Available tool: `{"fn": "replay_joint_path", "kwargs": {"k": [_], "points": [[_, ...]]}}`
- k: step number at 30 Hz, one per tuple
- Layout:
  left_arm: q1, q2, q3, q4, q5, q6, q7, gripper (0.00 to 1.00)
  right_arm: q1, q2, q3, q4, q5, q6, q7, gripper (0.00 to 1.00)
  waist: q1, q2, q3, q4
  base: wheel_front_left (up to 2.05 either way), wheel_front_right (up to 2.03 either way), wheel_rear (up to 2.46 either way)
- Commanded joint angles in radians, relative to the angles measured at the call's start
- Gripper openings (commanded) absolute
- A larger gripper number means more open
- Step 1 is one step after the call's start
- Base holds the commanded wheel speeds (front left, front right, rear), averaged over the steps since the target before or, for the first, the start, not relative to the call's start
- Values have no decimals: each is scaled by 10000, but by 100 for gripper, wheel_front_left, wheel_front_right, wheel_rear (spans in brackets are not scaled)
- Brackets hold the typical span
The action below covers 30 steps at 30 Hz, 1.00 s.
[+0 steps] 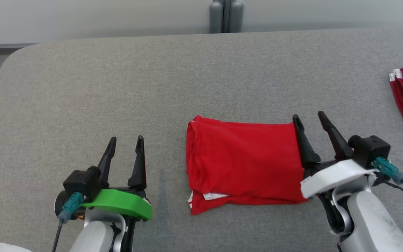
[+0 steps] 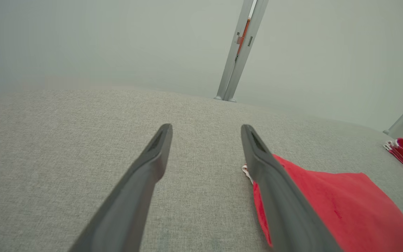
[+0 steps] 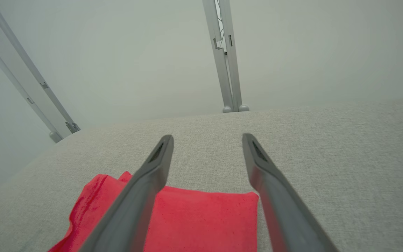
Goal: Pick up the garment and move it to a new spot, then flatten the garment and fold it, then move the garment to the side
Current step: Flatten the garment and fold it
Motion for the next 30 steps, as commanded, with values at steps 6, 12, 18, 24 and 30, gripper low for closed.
{"fn": "replay_joint_path", "kwargs": {"k": [6,12,18,24,30], "points": [[248,-385,841,46,636,-211,-52,100,860,166,-954,-560,-965,-2,-408,100,0,-1,-290,-329,0,0,0],[907,-643,1616,-95,1277,-426,-53,100,1455,395,-1213,-760,-1411,-2,-652,100,0,-1,-429,-417,0,0,0],[1406,-843,2133,-72,1737,-676,-54,100,1695,494,-1438,-652,-1546,-2,-832,100,0,-1,-519,-420,0,0,0],[1403,-977,2320,30,1988,-859,-55,100,1639,510,-1328,-498,-1330,-2,-862,100,0,-1,-533,-404,0,0,0],[1339,-1032,2435,121,2099,-955,-55,100,1584,512,-1239,-357,-1278,-2,-892,100,0,-1,-506,-395,0,0,0]]}}
